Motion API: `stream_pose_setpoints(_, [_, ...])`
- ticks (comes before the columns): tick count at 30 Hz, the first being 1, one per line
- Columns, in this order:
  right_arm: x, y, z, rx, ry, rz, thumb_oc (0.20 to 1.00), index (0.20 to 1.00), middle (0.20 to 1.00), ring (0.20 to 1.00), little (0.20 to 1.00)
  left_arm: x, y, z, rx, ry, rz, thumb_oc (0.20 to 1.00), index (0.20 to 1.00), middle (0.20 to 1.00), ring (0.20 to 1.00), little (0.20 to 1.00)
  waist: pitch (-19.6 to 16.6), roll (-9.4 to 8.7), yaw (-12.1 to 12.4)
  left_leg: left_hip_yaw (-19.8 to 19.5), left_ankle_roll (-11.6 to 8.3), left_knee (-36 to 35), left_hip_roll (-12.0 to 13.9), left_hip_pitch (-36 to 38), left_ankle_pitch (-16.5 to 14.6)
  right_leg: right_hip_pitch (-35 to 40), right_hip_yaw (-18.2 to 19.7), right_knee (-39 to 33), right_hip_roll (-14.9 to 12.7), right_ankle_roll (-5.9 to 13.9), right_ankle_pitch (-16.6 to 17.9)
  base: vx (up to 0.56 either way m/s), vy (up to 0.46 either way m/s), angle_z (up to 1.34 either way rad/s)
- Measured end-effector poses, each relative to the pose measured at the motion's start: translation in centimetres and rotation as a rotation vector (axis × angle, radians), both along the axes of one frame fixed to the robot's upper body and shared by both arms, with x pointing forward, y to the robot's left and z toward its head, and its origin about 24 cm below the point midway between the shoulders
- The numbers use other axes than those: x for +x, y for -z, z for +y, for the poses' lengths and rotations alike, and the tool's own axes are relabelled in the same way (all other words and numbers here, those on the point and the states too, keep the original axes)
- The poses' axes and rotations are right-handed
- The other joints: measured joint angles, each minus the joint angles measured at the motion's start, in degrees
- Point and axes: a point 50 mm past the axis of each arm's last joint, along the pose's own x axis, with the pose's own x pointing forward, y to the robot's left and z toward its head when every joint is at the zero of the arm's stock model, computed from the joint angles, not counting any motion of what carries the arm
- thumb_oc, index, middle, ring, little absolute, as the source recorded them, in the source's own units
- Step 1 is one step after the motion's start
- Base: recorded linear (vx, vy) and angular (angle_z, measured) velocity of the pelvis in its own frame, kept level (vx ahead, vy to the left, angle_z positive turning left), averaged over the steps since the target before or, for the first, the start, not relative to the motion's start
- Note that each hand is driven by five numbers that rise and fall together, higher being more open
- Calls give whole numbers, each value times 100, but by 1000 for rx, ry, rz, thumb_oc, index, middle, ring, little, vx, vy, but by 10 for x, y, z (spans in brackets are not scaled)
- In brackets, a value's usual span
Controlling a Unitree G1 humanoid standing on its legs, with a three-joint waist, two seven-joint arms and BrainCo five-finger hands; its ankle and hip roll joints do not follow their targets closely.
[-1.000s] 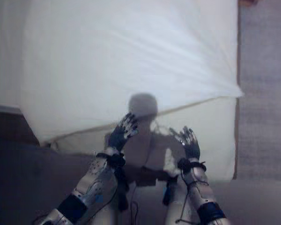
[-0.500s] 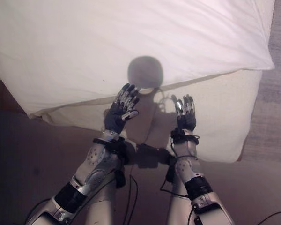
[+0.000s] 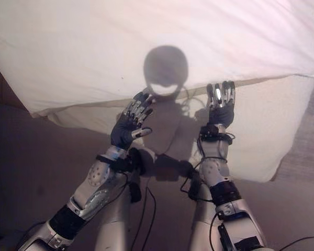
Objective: Make the bed
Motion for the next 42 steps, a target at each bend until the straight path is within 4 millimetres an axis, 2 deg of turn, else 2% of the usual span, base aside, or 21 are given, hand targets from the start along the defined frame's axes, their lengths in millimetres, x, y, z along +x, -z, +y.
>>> stream_pose_setpoints(2, [2,1,-3,9,-5,6,1000,1000,1000,1000,1000,-1,0,0,4,4,-3,1000,1000,1000,1000,1000,0,-1,11,0,0,1,0,-18,0,-14,-1,4,4,-1,0,0,0,0])
stream_pose_setpoints(8, [16,-2,-28,13,49,63,1000,1000,1000,1000,1000,-6,2,1,19,20,-2,1000,1000,1000,1000,1000,0,-2,14,-11,4,60,-4,-199,2,-149,-21,33,-2,-2,1,0,0,0])
stream_pose_setpoints(18, [27,-13,-30,76,19,63,1000,1000,1000,1000,1000,-10,5,0,51,44,0,1000,1000,1000,1000,1000,-1,-3,20,-13,7,82,7,-257,4,-190,-29,42,1,-5,2,0,0,0])
stream_pose_setpoints(21, [30,-13,-38,66,52,91,1000,1000,1000,1000,1000,-9,7,0,59,44,7,1000,1000,1000,1000,1000,0,-3,21,-17,11,96,9,-313,5,-224,-36,41,1,-8,5,0,0,0])
stream_pose_setpoints(31, [38,-23,-39,79,77,134,1000,1000,1000,1000,1000,-10,10,-2,70,49,24,1000,1000,1000,1000,1000,0,-4,11,-8,12,96,25,-333,4,-233,-37,-23,34,-52,40,-1,3,0])
stream_pose_setpoints(42, [51,-35,-55,81,162,227,1000,1000,1000,1000,1000,-11,10,-6,74,54,26,1000,1000,1000,1000,1000,-1,-5,14,-4,13,96,51,-377,3,-245,-45,-120,84,-66,89,0,0,0])
